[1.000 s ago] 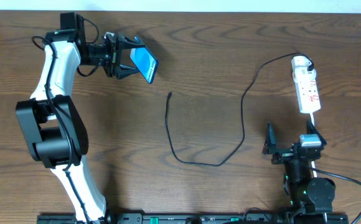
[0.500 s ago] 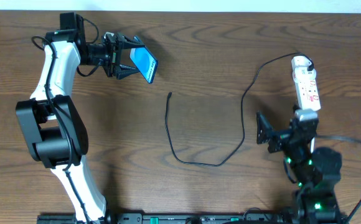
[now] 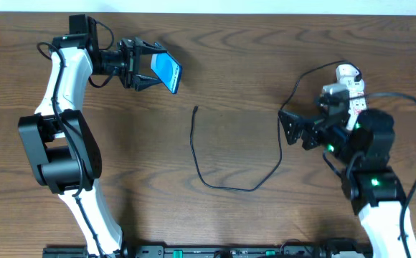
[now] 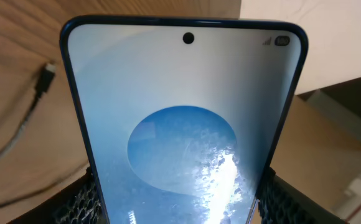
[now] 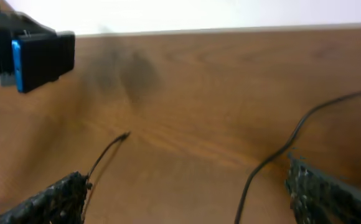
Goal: Plug charger to phone and switch on socket
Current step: 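Move the right gripper toward the phone held by the left gripper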
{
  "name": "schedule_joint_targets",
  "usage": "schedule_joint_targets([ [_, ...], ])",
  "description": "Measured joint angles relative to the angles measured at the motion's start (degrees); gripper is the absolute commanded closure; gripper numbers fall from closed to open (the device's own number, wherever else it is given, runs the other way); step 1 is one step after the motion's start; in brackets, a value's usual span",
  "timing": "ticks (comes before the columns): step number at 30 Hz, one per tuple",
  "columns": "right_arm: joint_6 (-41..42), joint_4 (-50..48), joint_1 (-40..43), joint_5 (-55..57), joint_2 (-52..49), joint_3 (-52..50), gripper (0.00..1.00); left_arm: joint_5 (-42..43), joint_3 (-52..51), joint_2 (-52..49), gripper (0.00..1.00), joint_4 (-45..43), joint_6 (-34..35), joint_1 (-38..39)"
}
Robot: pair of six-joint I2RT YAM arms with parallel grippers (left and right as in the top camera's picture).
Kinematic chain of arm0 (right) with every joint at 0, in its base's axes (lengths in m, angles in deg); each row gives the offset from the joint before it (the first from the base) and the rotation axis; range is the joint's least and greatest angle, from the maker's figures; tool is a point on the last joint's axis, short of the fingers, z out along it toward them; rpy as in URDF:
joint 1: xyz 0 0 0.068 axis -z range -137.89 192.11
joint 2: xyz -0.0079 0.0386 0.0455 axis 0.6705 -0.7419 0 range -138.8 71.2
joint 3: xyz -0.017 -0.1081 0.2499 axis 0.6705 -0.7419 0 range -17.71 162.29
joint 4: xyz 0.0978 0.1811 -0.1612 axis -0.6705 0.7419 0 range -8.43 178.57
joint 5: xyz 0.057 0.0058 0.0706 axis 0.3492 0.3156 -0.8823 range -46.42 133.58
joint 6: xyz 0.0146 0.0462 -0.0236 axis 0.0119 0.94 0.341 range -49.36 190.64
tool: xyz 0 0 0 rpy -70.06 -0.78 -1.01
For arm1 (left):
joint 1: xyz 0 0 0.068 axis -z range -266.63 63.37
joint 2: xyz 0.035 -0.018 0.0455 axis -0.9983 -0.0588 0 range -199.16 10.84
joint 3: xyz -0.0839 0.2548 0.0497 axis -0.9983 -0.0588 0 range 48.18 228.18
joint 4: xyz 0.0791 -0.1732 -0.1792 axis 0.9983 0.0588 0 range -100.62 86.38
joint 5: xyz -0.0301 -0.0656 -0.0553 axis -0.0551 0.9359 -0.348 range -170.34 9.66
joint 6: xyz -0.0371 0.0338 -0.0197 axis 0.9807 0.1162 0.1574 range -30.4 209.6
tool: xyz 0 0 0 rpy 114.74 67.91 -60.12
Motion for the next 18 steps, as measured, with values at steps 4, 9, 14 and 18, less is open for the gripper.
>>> schedule_joint_targets([
  [4,0.04,3.74,0.0,-1.18,-4.42,3.61,0.01,2.84,0.0,0.0,0.37,0.0,2.4,0.0],
  [9,0.04,5.42,0.0,-2.4,-7.8,5.95,0.01,6.88,0.0,0.0,0.41,0.02,7.5,0.0],
  [14,0.04,7.19,0.0,-6.12,-9.29,6.01,0.01,9.31,0.0,0.0,0.42,0.0,15.61,0.0],
  [18,0.04,7.56,0.04,-10.99,-10.05,6.01,0.01,9.75,0.0,0.0,0.42,0.0,20.28,0.0],
])
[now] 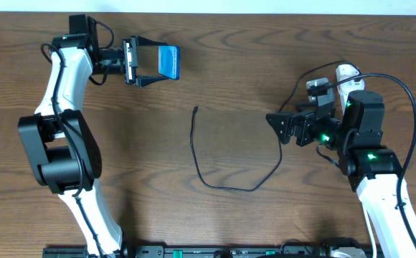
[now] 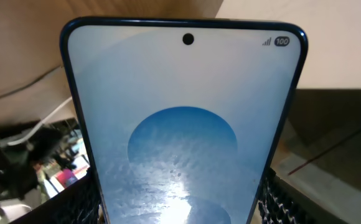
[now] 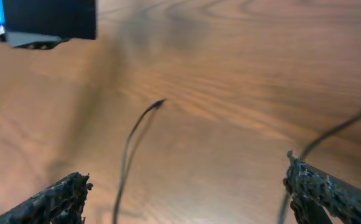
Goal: Plug charger to phone and switch on socket
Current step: 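Move the right gripper toward the phone held by the left gripper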
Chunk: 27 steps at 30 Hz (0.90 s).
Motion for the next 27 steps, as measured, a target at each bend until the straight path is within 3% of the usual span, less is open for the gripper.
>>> schedule_joint_targets([
  [10,1.29,-3.5,0.11,-1.64,-0.02,0.02,0.01,0.02,0.0,0.0,0.42,0.0,3.19,0.0],
  [20,3.52,-0.07,-1.75,0.22,-2.99,2.8,0.04,-3.08,0.0,0.0,0.42,0.0,0.68,0.57],
  [24,4.7,6.21,-4.39,2.54,-8.07,9.94,0.18,-8.9,0.0,0.0,0.42,0.0,0.2,3.15],
  [27,6.32,9.42,-6.16,5.49,-11.96,15.76,0.2,-14.01,0.0,0.0,0.42,0.0,0.24,5.53],
])
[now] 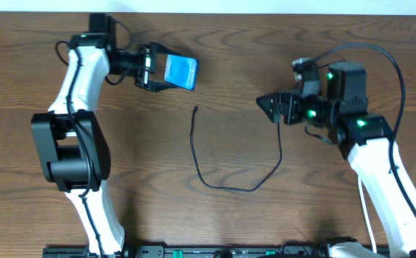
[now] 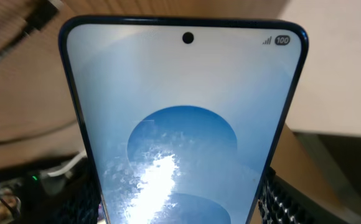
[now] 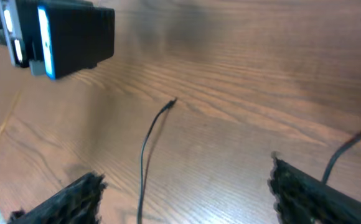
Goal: Plug charger to phone and switch on socket
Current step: 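Move the right gripper toward the phone held by the left gripper, then grasp the phone's side edge with the right gripper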
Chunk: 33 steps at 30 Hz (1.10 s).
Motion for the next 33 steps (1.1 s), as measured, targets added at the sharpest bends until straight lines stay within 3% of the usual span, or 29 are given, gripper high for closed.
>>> schedule_joint_targets([
  [8,7.56,-4.94,-5.4,6.69,-5.75,4.94,0.26,-7.98,0.0,0.0,0.42,-0.68,3.98,3.93],
  [10,10.12,-6.93,-6.99,7.21,-7.13,4.98,0.01,-8.79,0.0,0.0,0.42,-1.16,4.79,4.37],
  [13,12.17,-7.61,-9.01,7.76,-8.83,4.98,0.01,-9.29,0.0,0.0,0.42,-1.22,5.33,4.87],
  [15,13.44,-7.58,-10.27,7.8,-9.7,4.98,0.04,-9.79,0.0,0.0,0.42,-1.25,5.55,5.4],
  [18,14.45,-8.7,-11.91,7.74,-10.12,4.98,0.17,-10.91,0.0,0.0,0.42,-1.25,6.01,6.58],
  [33,20.04,-11.04,-14.36,8.92,-15.67,5.01,0.35,-12.02,0.0,0.0,0.42,-1.29,10.69,14.12],
])
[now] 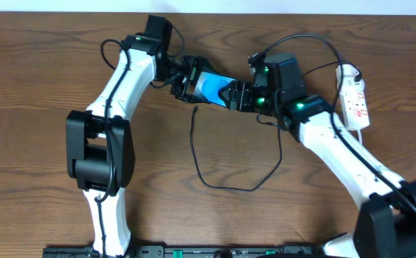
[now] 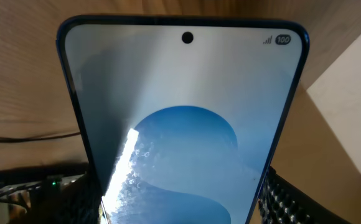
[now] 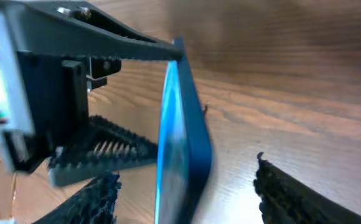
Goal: Plug charger to phone and switch on socket
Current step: 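Grasp the phone's side edge with the right gripper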
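The blue phone, screen lit, is held above the table's middle with my left gripper shut on its sides. Its screen fills the left wrist view, between the dark pads. My right gripper is open, one finger either side of the phone's free end. Seen from that wrist, the phone stands edge-on in the gap, apart from both fingers. The black charger cable lies looped on the table, its plug end just below the phone. The white socket strip lies at the right.
The brown wooden table carries only the cable and the strip. The cable's far part runs up behind my right arm towards the strip. The left gripper's toothed fingers show close in front of the right wrist camera.
Both arms have moved to the middle. The phone, then at the upper left-centre, is now further right, and the open right gripper, then well apart, now straddles its free end.
At first my left gripper held the phone at the far upper left while the open right gripper was beside the socket strip. Then the phone was turned and the right gripper was further left. Later both were nearer the middle, and now they meet above the cable's plug end.
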{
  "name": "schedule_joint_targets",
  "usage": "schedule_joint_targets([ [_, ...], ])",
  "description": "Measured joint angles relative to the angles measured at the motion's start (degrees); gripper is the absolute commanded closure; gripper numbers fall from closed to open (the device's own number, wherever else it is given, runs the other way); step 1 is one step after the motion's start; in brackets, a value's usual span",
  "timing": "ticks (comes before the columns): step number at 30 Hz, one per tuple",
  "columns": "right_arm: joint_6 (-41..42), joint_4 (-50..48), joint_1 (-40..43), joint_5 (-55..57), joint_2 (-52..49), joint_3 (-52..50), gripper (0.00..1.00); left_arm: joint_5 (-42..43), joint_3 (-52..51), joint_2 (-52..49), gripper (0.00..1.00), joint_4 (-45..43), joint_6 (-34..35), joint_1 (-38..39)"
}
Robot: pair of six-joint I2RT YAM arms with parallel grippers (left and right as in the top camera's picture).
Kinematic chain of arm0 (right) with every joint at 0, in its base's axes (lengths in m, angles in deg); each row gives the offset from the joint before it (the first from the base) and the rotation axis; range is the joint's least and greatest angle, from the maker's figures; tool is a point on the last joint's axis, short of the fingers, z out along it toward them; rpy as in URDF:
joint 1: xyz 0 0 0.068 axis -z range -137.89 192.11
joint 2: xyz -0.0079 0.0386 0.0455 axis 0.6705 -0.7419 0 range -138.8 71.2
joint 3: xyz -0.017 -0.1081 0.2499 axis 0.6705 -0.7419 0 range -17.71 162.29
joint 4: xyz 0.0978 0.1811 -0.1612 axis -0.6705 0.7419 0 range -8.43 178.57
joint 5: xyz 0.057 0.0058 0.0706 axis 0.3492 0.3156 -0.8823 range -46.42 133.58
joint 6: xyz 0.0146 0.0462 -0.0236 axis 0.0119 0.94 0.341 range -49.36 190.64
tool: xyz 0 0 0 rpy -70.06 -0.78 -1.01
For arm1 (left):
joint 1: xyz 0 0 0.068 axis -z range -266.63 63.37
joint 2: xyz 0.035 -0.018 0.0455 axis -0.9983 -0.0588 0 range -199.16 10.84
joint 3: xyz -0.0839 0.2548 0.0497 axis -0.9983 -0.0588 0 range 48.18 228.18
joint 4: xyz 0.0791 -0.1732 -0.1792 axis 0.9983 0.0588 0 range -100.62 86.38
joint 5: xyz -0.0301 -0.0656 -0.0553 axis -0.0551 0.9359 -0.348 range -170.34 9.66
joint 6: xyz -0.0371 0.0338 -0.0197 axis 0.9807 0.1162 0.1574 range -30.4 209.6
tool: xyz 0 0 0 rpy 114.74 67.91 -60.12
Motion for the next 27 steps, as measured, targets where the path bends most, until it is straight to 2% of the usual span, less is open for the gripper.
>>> schedule_joint_targets([
  [14,2.47,-4.26,-1.31,0.98,-4.63,0.02,0.48,-1.4,0.0,0.0,0.42,-0.02,0.2,3.02],
  [19,2.95,-4.33,-1.31,1.46,-4.74,0.02,0.58,-1.42,0.0,0.0,0.42,0.0,0.17,3.02],
  [27,3.52,-4.28,-1.25,2.45,-4.96,0.02,0.82,-1.46,0.0,0.0,0.42,0.02,0.17,2.99],
])
